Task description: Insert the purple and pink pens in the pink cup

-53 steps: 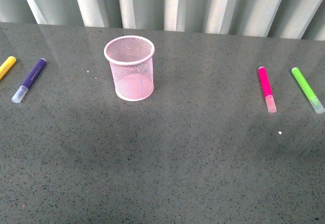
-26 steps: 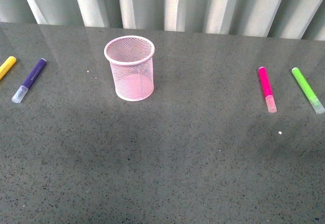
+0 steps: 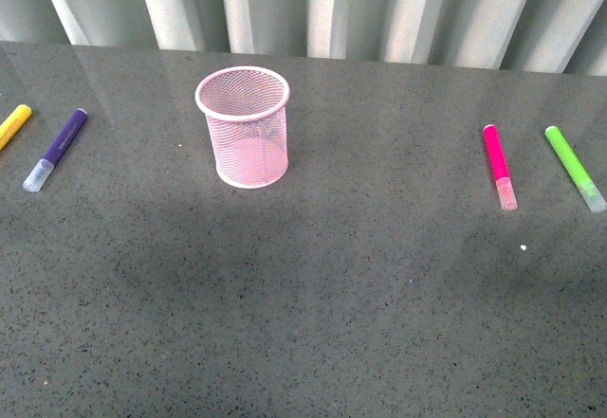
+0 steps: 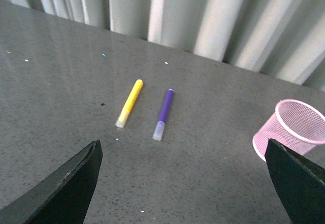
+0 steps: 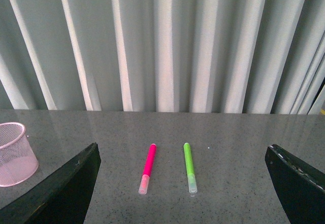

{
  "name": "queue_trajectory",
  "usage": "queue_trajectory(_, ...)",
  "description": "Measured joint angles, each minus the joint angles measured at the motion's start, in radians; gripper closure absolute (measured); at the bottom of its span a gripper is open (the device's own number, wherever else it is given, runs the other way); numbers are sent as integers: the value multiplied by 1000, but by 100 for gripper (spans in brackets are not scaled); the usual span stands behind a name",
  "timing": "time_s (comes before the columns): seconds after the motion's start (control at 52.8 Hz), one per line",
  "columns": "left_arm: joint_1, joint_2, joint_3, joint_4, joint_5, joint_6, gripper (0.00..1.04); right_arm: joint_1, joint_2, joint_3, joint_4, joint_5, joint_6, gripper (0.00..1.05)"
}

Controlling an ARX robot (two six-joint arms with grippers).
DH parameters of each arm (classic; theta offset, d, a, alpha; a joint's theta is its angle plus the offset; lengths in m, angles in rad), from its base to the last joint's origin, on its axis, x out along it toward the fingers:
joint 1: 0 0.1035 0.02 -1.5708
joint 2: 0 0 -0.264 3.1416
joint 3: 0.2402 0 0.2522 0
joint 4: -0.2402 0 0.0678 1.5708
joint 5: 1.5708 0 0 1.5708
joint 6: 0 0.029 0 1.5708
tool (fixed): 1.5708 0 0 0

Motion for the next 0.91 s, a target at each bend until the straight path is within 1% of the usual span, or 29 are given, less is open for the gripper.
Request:
queue_trajectory(0.057,24,109,56,3,50,6,7,0,0,0,0,0,0,7)
queue_trajectory(0.114,49,288,153,-11,98,26,7,0,0,0,0,-1,0,7)
queue_trajectory(0.189,61,463,269,-61,142,50,7,0,0,0,0,0,0,7)
queue_trajectory(0.246,58,604,383,-116,196,71,7,0,0,0,0,0,0,7)
queue_trajectory(0.417,24,858,642,-250,217,117,7,0,0,0,0,0,0,7)
queue_trajectory(0.511,14,957,751,-328,225,144,7,0,0,0,0,-1,0,7)
queue_trajectory(0.587,10,1049,847,-382,197,178,7,0,0,0,0,0,0,7)
queue_trajectory(0.814,9,1244,1033,-475,198,267,7,0,0,0,0,-1,0,7)
queue_trajectory(0.909,9,1307,1091,-492,178,288,7,0,0,0,0,0,0,7)
